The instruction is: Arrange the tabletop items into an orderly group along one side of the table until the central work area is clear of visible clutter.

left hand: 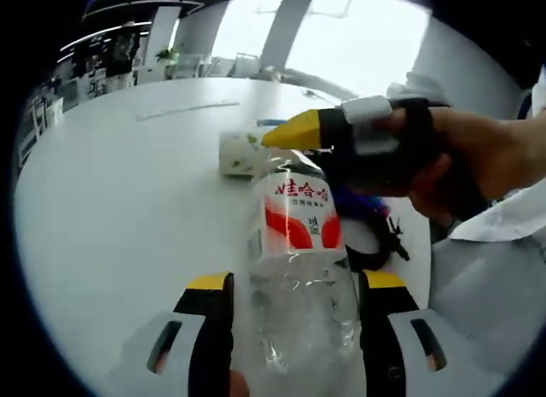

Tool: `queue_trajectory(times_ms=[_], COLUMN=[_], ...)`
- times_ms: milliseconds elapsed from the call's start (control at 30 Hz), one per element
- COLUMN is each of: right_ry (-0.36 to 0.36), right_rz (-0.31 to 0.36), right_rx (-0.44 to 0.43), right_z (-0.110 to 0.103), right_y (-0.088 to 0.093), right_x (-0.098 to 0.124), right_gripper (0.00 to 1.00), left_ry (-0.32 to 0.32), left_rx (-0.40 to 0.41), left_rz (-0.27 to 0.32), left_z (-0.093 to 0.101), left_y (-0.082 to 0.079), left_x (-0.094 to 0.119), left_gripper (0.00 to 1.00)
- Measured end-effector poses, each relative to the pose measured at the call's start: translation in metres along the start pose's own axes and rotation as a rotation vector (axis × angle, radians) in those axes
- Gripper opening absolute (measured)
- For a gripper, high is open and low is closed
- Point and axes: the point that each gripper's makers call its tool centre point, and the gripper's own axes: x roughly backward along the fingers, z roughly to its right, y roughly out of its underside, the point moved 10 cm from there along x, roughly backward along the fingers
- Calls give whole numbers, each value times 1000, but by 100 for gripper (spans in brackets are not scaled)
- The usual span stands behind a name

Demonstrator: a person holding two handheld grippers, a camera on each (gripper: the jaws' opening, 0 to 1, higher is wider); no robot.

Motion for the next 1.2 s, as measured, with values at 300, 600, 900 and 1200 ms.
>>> queue_trajectory(times_ms=[300,600,900,1200], right_ry=[-60,-129,-216,-353], right_rz=[-3,-4,-15,15], right_rx=[77,178,315,419], right_z=[-9,-21,-37,-61], right_y=[2,1,0,-14], right_x=[4,7,11,20], right_gripper=[17,17,17,18], left_ry=[-2,-3,-8,39], left_rx=[12,-1,10,42], left_rz=[12,26,74,245], left_z=[1,3,1,7], left_y=[-2,-4,-9,-29], left_x=[-3,-3,4,24], left_gripper=[55,49,46,43])
